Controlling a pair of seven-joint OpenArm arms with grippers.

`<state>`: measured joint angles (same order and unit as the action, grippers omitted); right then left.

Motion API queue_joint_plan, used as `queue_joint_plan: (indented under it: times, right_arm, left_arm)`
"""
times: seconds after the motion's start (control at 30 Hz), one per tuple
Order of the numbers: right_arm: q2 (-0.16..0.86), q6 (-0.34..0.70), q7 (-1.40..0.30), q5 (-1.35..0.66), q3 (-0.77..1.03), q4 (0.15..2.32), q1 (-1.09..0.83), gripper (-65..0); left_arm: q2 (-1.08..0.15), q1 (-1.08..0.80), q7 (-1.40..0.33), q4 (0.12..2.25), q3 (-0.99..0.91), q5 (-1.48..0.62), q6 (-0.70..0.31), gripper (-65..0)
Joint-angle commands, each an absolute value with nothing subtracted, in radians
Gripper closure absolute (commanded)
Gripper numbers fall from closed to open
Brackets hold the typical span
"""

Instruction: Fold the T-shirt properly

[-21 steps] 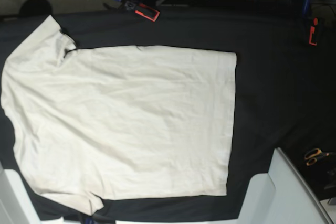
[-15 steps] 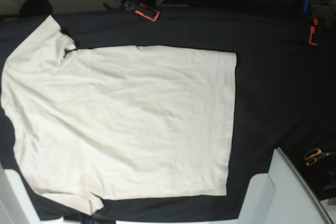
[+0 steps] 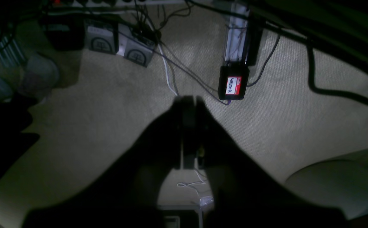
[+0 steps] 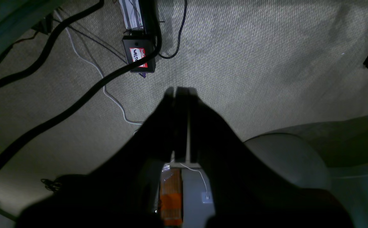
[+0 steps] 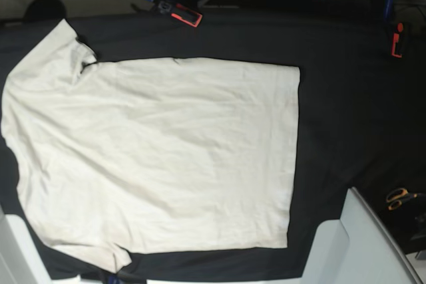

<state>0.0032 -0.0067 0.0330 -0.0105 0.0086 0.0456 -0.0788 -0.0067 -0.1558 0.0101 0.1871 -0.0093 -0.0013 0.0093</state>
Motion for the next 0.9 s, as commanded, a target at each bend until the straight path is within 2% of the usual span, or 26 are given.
queue_joint_plan:
  times: [0.0,0.27,0.5,0.6,0.67,0.87]
  right_arm:
    - [0.01,-0.004,0.03,-0.007,0.007,0.045,-0.084,-0.2]
    - [0.01,-0.004,0.028,-0.005,0.007,0.051,-0.107,-0.2]
    - [0.016,-0.004,0.028,-0.008,0.012,0.162,-0.225,0.0]
    - [0.016,-0.004,0.028,-0.008,0.022,0.271,-0.309,0.0]
    - [0.016,-0.004,-0.002,-0.008,0.091,0.374,-0.371,0.0]
    - [0.013,-0.001,-0.137,-0.005,0.294,0.883,-0.588,0.0]
  left_arm:
    - [-0.008,-0.168,0.008,0.191,-0.008,-0.001,0.01,0.0]
    - [-0.01,-0.188,0.008,0.209,-0.007,0.001,0.01,0.0]
    - [-0.051,-0.372,-0.002,0.493,-0.007,0.01,0.01,0.0]
    - [-0.081,-0.427,-0.002,0.573,-0.007,0.004,0.01,0.0]
    - [-0.099,-0.46,-0.001,0.622,-0.007,0.001,0.01,0.0]
    - [-0.131,-0.584,0.005,0.839,-0.008,-0.001,0.01,0.0]
